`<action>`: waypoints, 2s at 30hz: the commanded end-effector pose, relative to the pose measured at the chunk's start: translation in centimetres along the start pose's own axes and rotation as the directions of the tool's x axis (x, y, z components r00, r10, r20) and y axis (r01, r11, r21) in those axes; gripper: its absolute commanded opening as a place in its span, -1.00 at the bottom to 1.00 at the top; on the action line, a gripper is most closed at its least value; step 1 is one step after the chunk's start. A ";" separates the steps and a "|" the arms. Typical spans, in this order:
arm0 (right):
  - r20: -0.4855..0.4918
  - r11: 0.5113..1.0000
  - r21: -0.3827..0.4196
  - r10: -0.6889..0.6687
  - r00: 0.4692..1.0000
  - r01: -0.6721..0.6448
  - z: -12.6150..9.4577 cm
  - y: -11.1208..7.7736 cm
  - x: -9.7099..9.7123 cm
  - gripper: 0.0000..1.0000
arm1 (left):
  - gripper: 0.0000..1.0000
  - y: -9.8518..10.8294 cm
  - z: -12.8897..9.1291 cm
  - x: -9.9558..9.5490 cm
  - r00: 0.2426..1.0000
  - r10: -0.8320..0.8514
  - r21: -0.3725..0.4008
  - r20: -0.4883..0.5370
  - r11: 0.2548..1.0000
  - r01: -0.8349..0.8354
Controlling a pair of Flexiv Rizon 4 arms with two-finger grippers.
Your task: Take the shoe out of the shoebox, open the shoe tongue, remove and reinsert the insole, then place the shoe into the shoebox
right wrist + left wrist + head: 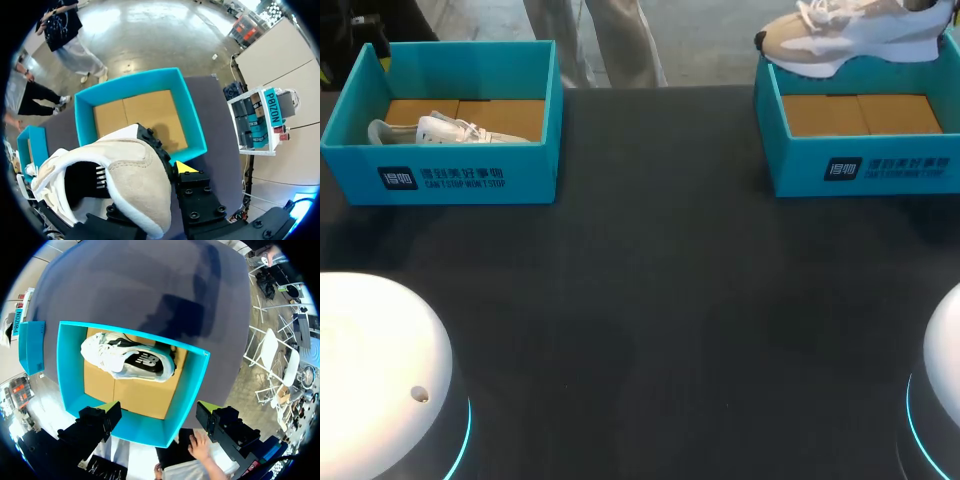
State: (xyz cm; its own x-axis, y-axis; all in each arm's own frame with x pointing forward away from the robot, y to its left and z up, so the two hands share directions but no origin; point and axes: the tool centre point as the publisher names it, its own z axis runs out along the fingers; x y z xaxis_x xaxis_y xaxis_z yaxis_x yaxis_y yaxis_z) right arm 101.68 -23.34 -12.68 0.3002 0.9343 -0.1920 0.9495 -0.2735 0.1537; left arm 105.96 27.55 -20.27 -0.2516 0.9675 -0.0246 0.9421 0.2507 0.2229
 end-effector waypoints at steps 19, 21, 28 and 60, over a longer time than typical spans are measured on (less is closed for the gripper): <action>-0.002 0.998 0.036 -0.051 0.999 0.051 -1.3 -8.3 4.1 -1.00 | 1.00 0.0 -0.1 0.0 1.000 0.000 0.000 -0.002 1.000 0.000; -0.003 0.998 0.036 -0.057 0.998 0.058 -1.4 -8.8 4.7 -1.00 | 1.00 0.0 -0.1 0.0 1.000 0.000 0.000 -0.002 1.000 0.000; -0.007 0.996 0.042 -0.081 0.997 0.081 -1.6 -10.5 6.7 -1.00 | 1.00 0.0 -0.1 0.0 1.000 0.000 0.000 -0.002 1.000 0.000; 0.004 0.993 0.074 -0.090 0.996 0.090 -1.7 -15.9 9.7 -1.00 | 1.00 0.0 -0.1 0.0 1.000 0.000 0.000 -0.002 1.000 0.000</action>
State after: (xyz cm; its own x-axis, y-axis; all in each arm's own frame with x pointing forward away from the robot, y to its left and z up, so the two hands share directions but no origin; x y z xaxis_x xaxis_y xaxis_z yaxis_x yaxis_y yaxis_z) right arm 89.79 -9.65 -15.32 0.2136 0.9537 -0.2115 0.9769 -0.2066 0.0551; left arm 105.96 27.55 -20.27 -0.2516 0.9675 -0.0245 0.9421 0.2507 0.2228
